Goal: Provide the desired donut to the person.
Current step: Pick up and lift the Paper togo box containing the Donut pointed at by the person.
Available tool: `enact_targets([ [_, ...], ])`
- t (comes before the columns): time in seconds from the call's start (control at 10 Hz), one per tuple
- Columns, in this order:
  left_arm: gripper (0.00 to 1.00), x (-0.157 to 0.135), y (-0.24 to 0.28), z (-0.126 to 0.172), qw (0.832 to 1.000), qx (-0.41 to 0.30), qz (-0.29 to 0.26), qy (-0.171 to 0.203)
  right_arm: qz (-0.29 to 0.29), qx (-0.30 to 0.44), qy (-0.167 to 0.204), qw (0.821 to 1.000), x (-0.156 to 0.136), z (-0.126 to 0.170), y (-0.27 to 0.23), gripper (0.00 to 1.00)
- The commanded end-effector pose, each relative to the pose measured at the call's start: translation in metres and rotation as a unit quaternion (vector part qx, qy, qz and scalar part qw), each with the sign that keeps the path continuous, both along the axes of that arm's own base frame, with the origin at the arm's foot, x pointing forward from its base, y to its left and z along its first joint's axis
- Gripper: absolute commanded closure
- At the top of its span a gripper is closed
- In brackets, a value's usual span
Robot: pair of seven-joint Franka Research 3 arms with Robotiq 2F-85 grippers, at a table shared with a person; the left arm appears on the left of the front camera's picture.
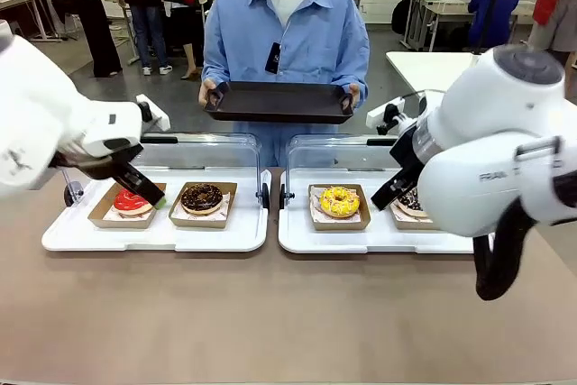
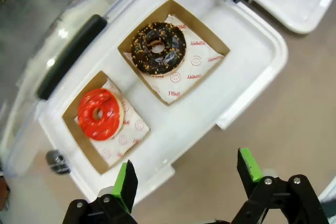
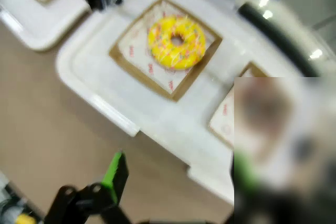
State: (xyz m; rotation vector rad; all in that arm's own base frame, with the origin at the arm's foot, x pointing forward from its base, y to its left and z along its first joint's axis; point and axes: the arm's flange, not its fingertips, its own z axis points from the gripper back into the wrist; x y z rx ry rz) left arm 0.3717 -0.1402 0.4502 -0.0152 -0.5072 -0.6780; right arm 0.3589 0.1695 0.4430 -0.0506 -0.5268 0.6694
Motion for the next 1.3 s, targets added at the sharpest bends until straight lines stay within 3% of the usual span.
enact_targets([
  [0.0,0.0,-0.032,0.023,0.06,0.999,-0.005,-0.038,0.02,-0.011,-0.022,0.037,0.999,-0.044,0.053,-0.005,0.0],
  [0.2,0.0,-0.055,0.037,0.1,0.999,-0.002,-0.03,0.015,-0.045,-0.027,0.036,0.998,-0.07,0.105,-0.026,0.0],
  [0.4,0.0,-0.062,0.045,0.121,1.0,0.012,-0.015,0.004,-0.075,-0.012,0.03,0.997,-0.078,0.129,-0.041,0.0],
  [1.1,0.0,-0.068,0.044,0.125,1.0,0.003,-0.016,0.006,-0.064,-0.011,0.022,0.998,-0.087,0.141,-0.047,0.0],
  [1.2,0.0,-0.055,0.074,0.11,0.993,-0.059,-0.098,0.032,-0.035,0.053,0.043,0.997,-0.076,0.132,-0.082,0.0],
])
